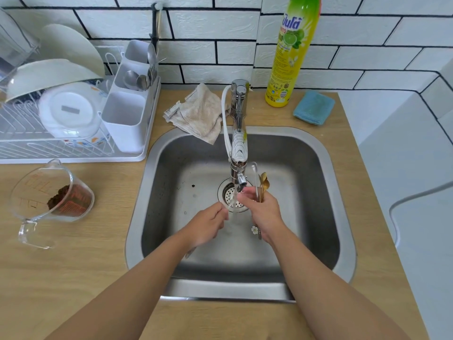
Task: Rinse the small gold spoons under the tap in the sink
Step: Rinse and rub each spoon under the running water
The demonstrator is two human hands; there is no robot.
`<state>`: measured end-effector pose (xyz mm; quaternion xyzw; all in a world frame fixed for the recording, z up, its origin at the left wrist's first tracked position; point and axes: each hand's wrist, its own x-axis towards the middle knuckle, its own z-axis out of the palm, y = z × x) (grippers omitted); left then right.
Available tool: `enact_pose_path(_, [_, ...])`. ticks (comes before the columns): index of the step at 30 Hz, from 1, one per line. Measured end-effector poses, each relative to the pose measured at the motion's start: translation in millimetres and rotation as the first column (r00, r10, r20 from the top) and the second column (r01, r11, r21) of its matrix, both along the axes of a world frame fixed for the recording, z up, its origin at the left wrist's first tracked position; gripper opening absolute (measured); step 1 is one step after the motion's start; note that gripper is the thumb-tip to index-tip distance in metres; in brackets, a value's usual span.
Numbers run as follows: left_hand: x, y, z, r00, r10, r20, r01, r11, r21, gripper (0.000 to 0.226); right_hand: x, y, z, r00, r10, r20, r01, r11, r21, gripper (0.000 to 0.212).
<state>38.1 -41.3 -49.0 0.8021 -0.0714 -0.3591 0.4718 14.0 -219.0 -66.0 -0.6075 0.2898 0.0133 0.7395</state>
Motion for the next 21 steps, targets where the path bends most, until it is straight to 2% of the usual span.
enact_pose_path(2, [-4.1, 8.9, -1.1, 0.999, 0.035, -0.038, -0.035, 0.999, 0.010, 0.031, -1.3, 5.9, -2.5, 0.997, 0.078, 0.008, -0.078, 0.995, -0.060, 0.014])
enact_pose_path(5, [-7.9, 12.1, -1.0, 0.998, 0.053, -0.043, -0.051, 0.998, 0.046, 0.032, -3.1, 13.6, -4.4, 0.988, 0.151, -0.034, -0.155, 0.974, -0.165, 0.019])
enact_pose_path(9, [-8.6, 11.0, 0.4, 1.000, 0.003, 0.014, -0.005, 0.996, 0.092, 0.033, -4.4, 13.3, -4.8, 0.975, 0.216, -0.053, -0.222, 0.950, -0.218, 0.011])
enact_pose_path(12, [-8.3, 10.3, 1.5, 1.000, 0.026, 0.004, -0.026, 0.995, 0.094, 0.033, -4.8, 9.7, -1.4, 0.969, 0.239, -0.067, -0.249, 0.940, -0.233, 0.010])
enact_pose_path(14, [-8.4, 10.3, 3.5, 0.995, 0.072, -0.068, -0.068, 0.996, 0.056, 0.031, -5.6, 7.7, 0.6, 0.963, 0.265, -0.046, -0.269, 0.951, -0.153, 0.011])
enact_pose_path(16, [-7.5, 9.6, 7.1, 0.968, 0.118, -0.222, -0.127, 0.992, -0.027, 0.026, -7.1, 6.1, 1.1, 0.948, 0.318, -0.021, -0.319, 0.944, -0.085, 0.021])
enact_pose_path(18, [-5.1, 7.2, 12.0, 0.928, 0.118, -0.353, -0.157, 0.984, -0.084, 0.024, -7.0, 5.6, 3.0, 0.940, 0.341, -0.010, -0.341, 0.938, -0.064, 0.020])
enact_pose_path(21, [-4.1, 3.7, 14.7, 0.927, 0.080, -0.366, -0.125, 0.987, -0.101, 0.026, -4.6, 4.0, 4.8, 0.956, 0.292, -0.030, -0.294, 0.952, -0.083, 0.008])
